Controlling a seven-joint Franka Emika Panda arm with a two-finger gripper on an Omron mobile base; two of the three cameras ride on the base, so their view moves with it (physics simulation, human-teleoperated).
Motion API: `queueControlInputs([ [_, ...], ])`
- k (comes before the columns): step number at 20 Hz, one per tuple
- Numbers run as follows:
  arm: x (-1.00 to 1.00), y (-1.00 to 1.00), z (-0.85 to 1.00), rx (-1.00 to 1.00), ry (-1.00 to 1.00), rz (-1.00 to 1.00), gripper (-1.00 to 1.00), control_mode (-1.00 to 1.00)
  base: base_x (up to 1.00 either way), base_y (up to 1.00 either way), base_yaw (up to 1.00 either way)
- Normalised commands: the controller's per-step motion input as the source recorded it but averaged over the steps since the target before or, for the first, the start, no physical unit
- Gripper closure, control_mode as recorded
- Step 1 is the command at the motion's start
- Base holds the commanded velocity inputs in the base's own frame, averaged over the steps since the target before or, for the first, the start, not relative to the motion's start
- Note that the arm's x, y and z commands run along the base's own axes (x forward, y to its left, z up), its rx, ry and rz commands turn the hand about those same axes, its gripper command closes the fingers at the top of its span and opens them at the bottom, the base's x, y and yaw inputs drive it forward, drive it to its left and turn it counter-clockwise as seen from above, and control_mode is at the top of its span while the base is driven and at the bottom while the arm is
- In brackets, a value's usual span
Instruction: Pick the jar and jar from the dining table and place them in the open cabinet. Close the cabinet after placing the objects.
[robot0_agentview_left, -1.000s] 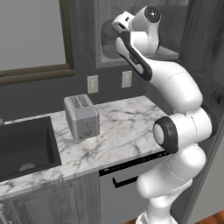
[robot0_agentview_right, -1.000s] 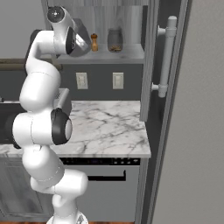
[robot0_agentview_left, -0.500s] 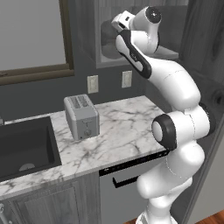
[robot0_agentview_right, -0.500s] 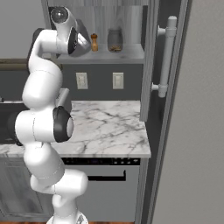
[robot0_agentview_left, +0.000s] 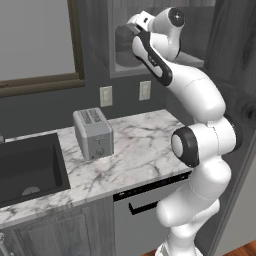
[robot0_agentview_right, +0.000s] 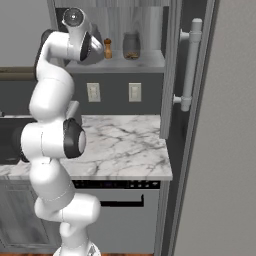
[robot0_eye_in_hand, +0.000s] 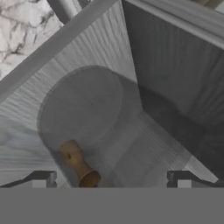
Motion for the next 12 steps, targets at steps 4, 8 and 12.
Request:
queueControlInputs([
  [4, 0.21, -0.01, 0.11, 0.0, -0.06, 0.04, -1.0, -1.0, 0.0, 0.0, 0.0],
  [8, 0.06, -0.01, 0.05, 0.0, -0.05, 0.04, -1.0, -1.0, 0.0, 0.0, 0.0],
  [12, 0.02, 0.0, 0.0, 0.0, 0.0, 0.04, -1.0, -1.0, 0.0, 0.0, 0.0],
])
